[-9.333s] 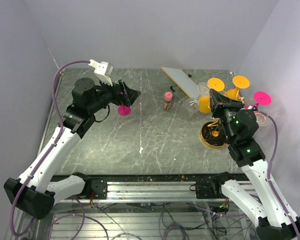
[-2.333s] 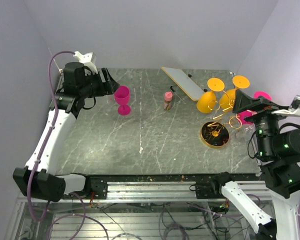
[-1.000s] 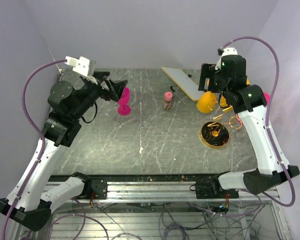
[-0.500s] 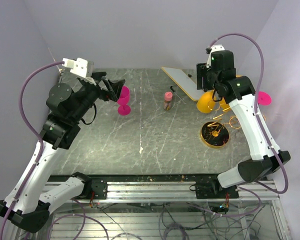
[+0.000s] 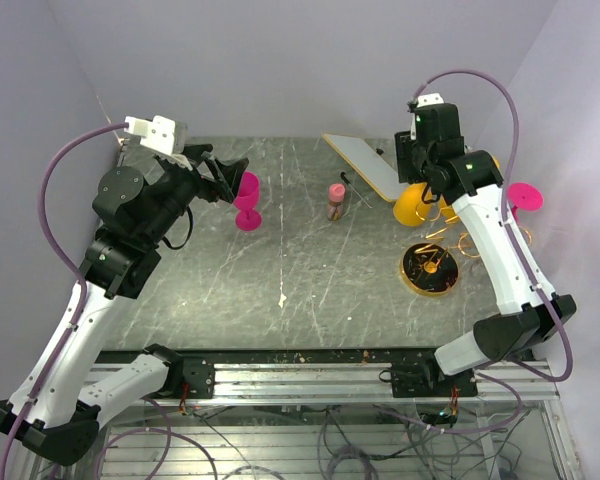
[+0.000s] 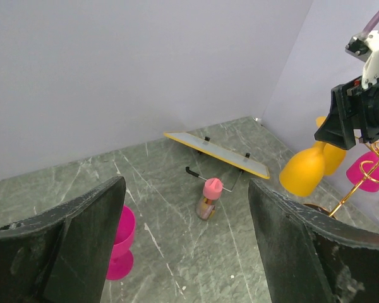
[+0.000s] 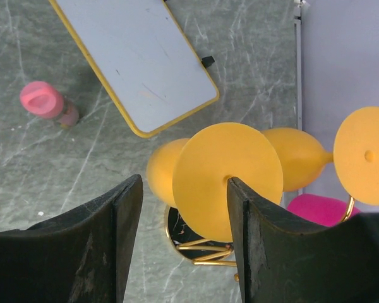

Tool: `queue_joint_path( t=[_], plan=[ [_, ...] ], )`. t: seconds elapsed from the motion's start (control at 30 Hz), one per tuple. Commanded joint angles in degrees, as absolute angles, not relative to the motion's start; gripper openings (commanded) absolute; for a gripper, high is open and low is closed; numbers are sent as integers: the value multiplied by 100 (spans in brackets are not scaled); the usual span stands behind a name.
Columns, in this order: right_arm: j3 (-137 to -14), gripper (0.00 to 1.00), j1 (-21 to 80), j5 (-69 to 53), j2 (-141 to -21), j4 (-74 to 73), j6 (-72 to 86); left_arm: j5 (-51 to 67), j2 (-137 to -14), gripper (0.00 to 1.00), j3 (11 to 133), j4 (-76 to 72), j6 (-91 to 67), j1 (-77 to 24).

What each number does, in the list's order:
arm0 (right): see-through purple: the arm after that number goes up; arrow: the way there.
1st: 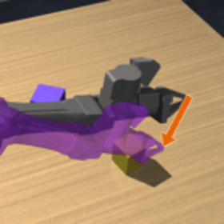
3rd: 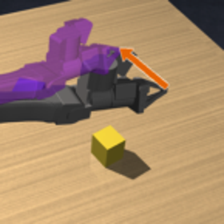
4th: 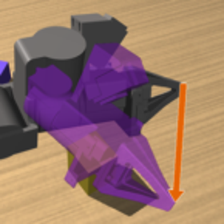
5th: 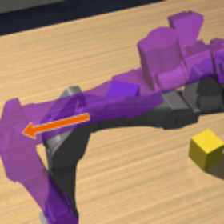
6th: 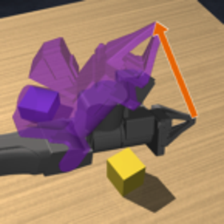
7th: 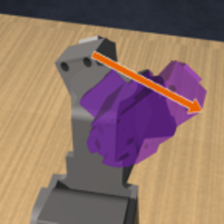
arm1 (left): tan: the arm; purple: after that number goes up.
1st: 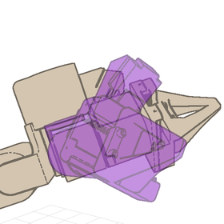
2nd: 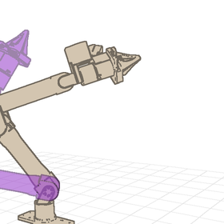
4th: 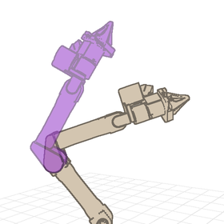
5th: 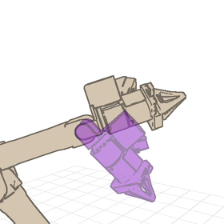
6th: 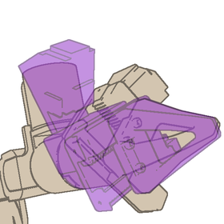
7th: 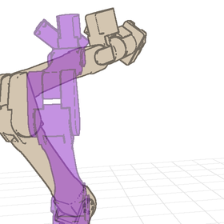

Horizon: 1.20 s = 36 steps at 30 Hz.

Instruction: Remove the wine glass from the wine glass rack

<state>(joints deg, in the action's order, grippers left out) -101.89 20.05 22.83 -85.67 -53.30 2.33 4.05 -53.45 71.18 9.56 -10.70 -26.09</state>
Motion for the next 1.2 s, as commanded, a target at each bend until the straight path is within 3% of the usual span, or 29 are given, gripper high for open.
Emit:
queue_joint_path(
  t=[0.0, 0.3, 0.77, 1.17],
  plan=[
    [-9948, 55, 2039, 2516, -8569, -5200, 70, 312, -5332, 88, 7163, 813, -1010, -2602],
    [-10008, 52, 2081, 2647, -8720, -5222, 38, 321, -5331, 86, 7080, 708, -1037, -2537],
    [-9982, 22, 2177, 2804, -8623, -5301, 5, 351, -5342, 85, 7029, 657, -1067, -2514],
    [-10001, 7, 2239, 3010, -8532, -5257, -184, 405, -5335, 85, 6987, 598, -1125, -2514]
  ],
)
